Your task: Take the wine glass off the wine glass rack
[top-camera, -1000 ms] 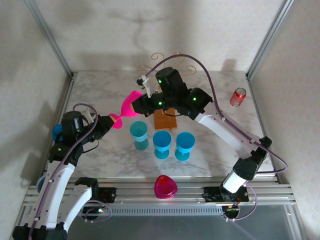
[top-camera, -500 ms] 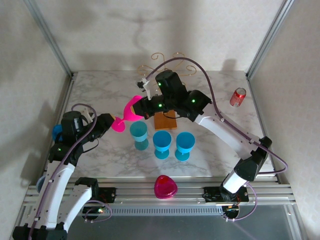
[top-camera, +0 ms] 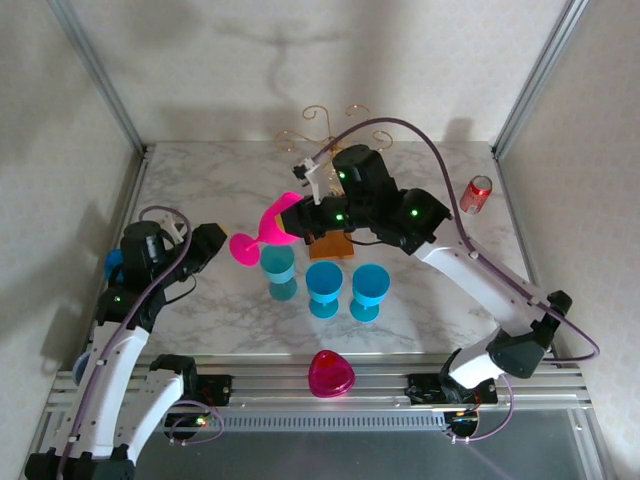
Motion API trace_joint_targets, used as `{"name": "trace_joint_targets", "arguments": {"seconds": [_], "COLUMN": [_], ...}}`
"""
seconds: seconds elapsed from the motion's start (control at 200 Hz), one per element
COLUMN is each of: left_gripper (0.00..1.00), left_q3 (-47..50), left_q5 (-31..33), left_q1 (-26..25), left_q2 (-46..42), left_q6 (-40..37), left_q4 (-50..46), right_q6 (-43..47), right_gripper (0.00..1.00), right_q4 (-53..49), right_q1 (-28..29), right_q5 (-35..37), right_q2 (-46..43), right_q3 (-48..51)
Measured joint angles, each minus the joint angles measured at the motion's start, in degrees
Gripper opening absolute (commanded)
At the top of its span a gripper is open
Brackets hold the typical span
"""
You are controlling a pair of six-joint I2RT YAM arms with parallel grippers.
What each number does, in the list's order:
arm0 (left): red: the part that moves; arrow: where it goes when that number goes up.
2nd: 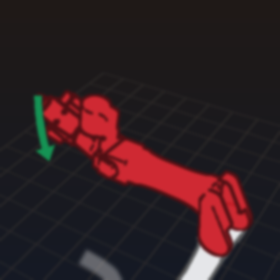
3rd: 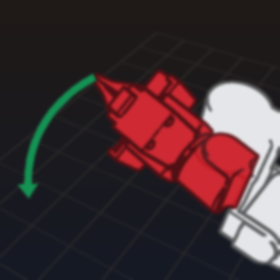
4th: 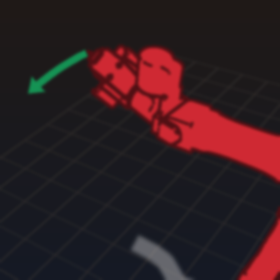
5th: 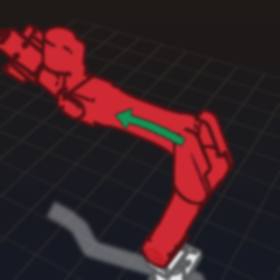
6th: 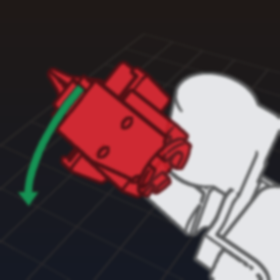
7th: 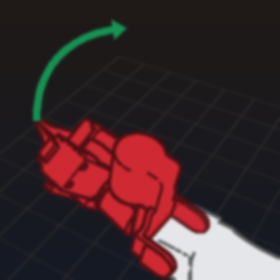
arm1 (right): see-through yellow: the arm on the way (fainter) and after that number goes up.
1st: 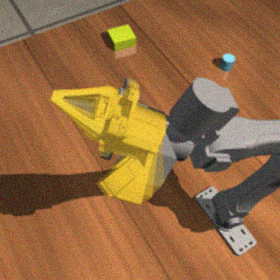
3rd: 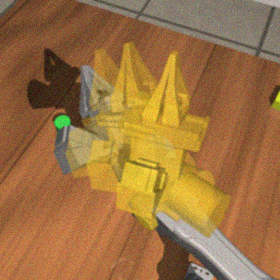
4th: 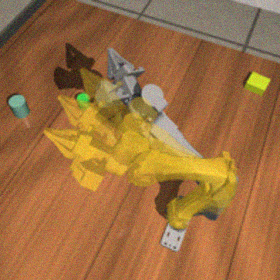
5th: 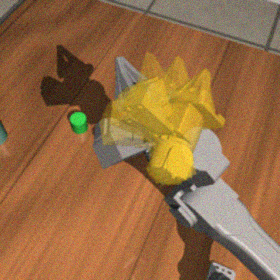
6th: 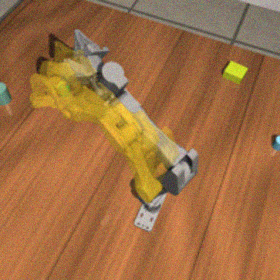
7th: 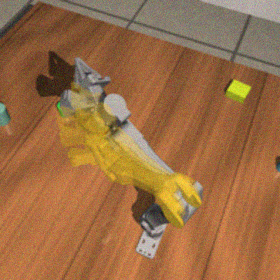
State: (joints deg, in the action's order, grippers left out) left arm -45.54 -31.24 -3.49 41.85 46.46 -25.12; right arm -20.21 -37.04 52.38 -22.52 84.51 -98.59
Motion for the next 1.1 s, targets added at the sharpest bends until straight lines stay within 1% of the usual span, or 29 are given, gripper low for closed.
{"name": "trace_joint_targets", "arguments": {"seconds": [0.24, 0.506, 0.761, 0.916, 1.101], "left_gripper": [0.4, 0.4, 0.4, 0.42, 0.42], "left_q3": [0.0, 0.57, 0.57, 0.57, 0.57], "left_q5": [1.55, 2.23, 2.82, 3.19, 3.74], "left_q1": [0.0, 0.0, 0.0, 0.0, 0.0], "left_q2": [0.74, 1.11, 2.25, 2.93, 4.07], "left_q6": [0.02, 0.24, 0.22, 0.22, 0.22], "left_q4": [0.68, 3.93, 5.38, 6.32, 7.48], "right_q6": [-0.76, -2.82, -4.92, -5.84, -6.03], "right_gripper": [0.0, 0.0, 0.0, 0.0, 0.0], "right_q4": [-4.68, -13.97, -23.76, -27.67, -30.49], "right_q1": [0.39, 0.44, 0.44, 0.42, 0.07], "right_q5": [4.9, 13.62, 23.39, 28.89, 32.89], "right_q2": [-9.16, -16.57, -17.81, -17.81, -17.27], "right_q3": [3.67, 4.37, 4.35, 3.37, -0.52]}}
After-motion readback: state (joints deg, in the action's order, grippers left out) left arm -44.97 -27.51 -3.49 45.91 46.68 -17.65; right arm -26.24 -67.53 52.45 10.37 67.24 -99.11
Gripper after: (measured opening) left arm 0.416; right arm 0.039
